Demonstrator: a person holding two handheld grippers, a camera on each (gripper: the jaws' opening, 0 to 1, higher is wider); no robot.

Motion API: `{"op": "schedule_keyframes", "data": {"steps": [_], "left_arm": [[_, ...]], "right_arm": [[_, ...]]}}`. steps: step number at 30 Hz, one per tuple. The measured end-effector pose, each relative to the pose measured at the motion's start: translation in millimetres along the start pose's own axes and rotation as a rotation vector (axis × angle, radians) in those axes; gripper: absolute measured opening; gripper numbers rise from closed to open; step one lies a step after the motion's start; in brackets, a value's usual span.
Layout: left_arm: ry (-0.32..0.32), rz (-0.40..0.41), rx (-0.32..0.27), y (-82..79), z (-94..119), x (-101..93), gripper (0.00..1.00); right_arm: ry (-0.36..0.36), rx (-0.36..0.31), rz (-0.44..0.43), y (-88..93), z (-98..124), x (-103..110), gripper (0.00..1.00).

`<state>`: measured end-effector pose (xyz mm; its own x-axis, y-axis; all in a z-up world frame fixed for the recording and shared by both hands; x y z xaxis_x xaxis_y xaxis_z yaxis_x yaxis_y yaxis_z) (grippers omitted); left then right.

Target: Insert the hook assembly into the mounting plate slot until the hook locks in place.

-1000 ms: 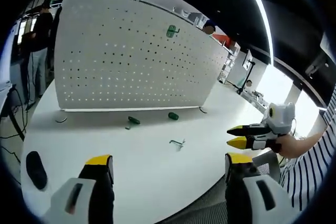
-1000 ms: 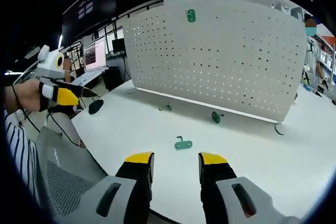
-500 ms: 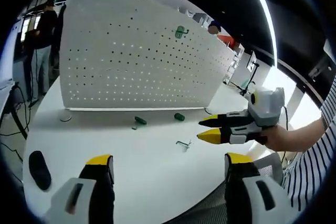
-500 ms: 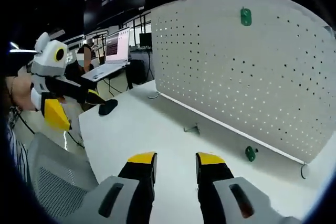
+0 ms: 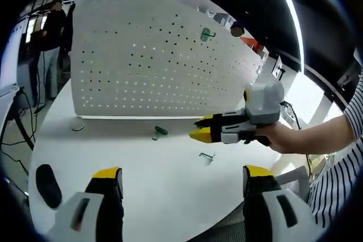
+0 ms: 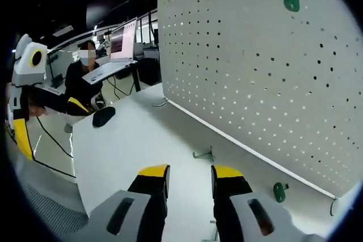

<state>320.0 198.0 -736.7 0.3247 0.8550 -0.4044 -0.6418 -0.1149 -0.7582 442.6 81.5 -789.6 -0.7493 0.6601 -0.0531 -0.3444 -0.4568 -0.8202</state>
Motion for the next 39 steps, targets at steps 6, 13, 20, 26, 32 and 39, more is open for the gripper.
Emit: {"op": "schedule_keyframes", "data": {"steps": [6,13,20,26,32,39], "left_arm": [[-0.008,0.010,0.009,1.1,-1.7,6.5,0.89],[-0.019,0.028,0.027,5.6,1.3,14.1,0.89],[-0.026,0.035,0.049,9.3,2.8,20.3,0.89],[-0.021,0.022,0.049,4.4,1.7,19.7,0.89],[-0.022,0.021,0.058,6.7,2.1,20.9,0.89],[-0.029,0.022,0.073,7.9,3.6,24.3,0.89]], "right_arm": [[0.020,0.032,-0.007,1.8,-28.0,-11.5,0.25],[0.043,0.078,-0.065,12.3,-55.7,-19.0,0.24],[0.064,0.083,-0.063,17.2,-71.9,-26.8,0.18],[0.064,0.111,-0.057,24.6,-77.8,-31.2,0.14],[0.075,0.123,-0.033,28.8,-86.5,-33.9,0.13],[0.069,0.143,-0.001,35.8,-95.6,-35.9,0.09]]}}
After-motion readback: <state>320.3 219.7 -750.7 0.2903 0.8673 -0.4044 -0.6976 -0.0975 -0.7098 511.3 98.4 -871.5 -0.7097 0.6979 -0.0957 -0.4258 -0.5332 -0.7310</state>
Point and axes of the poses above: the point that each gripper's makers call its tool centre point, and the gripper's own axes: z roughly backward along the fingers, x roughly to its left, y roughly out of its underside, the point moved 2 cm from there along z, roughly backward along the fingers, and after that the axes turned 4 degrees about z, right-handed, at the moved point
